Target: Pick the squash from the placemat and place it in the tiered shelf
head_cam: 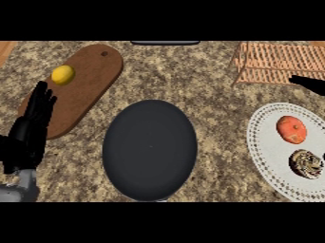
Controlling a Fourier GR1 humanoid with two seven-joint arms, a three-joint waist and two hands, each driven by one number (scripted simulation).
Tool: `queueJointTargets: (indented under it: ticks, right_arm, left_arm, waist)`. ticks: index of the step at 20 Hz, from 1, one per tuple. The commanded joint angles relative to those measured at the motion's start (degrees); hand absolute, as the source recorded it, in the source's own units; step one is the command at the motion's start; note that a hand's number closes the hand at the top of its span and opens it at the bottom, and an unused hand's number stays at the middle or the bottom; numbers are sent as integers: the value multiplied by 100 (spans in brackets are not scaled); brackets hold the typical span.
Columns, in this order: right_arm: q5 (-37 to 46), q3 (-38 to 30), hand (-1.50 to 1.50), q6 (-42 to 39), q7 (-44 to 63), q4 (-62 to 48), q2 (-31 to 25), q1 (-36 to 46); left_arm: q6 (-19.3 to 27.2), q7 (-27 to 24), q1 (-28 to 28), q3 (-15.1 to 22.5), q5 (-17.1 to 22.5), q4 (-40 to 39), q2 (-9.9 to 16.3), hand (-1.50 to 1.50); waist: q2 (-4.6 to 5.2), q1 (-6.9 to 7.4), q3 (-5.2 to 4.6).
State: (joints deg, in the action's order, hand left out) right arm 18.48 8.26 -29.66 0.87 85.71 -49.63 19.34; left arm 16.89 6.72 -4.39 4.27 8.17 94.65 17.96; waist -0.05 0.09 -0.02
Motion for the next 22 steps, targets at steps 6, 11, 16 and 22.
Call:
queueJointTargets:
  ticks: [6,11,16,22]
  right_arm:
    - [1608,373,-150,379,79,-768,-52,5]
    - [2012,190,-150,881,-301,-887,566,-451]
    - [2189,-122,-150,689,-448,-957,709,-398]
    - [2882,-129,-150,1078,-1132,-2141,959,-102]
  left_arm:
    - [-42,82,164,71,-124,307,-168,0]
    - [-197,23,140,-169,-214,218,-226,0]
    - [-105,599,27,-107,-486,569,-312,0]
    - [-608,104,29,-528,-232,32,-311,0]
  waist:
    - [13,70,6]
    - [4,1,4]
    - [-3,-6,4]
    - [10,16,3]
